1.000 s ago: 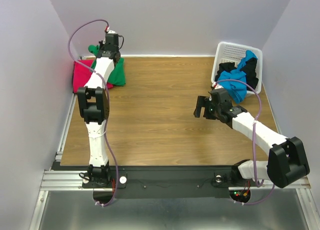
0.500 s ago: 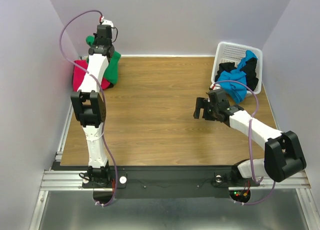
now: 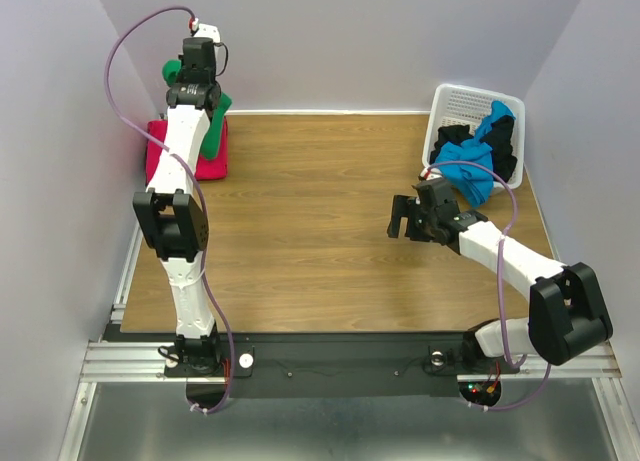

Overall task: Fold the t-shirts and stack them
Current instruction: Neatly place the folded tshirt to the corner

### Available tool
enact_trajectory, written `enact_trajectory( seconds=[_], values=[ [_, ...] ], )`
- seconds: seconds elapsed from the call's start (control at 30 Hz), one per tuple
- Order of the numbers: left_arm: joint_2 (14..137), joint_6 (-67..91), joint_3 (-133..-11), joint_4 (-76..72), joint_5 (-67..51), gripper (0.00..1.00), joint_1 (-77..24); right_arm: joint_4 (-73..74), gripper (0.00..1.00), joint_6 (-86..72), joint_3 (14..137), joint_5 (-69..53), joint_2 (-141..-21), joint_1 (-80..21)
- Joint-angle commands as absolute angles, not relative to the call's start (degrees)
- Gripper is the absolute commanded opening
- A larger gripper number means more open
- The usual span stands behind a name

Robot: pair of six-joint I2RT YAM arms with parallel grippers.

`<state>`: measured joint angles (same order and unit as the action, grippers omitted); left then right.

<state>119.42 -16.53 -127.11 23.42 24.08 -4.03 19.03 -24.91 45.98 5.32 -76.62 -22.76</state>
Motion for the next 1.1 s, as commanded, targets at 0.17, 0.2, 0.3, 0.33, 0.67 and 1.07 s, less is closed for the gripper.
enact_trajectory(
  seconds=[0.17,0.2,0.3,0.33,0.67,1.07],
  values=[
    [115.23,-11.25,-132.63,25.22,17.5,0.0,-3.96,17.49,1.0,-25.31,45.79,7.03,-75.5,-22.5],
    [114.79,-10.99,-132.28,25.22,16.53,0.0,-3.96,17.49,1.0,-25.31,45.88,7.03,-75.59,-22.41],
    [113.56,-10.72,-130.27,25.23,16.0,0.0,-3.96,17.49,1.0,-25.31,45.79,6.86,-75.59,-22.41],
    [112.95,-10.55,-129.3,24.7,16.0,0.0,-3.96,17.49,1.0,-25.31,45.79,6.86,-75.5,-22.5],
    [117.33,-10.46,-123.92,23.2,19.34,0.0,-2.56,17.58,1.0,-25.49,45.97,8.17,-76.02,-22.41],
    [119.79,-15.73,-122.17,16.53,17.67,0.0,3.69,17.58,1.0,-25.31,46.41,8.61,-78.13,-22.5]
  ],
)
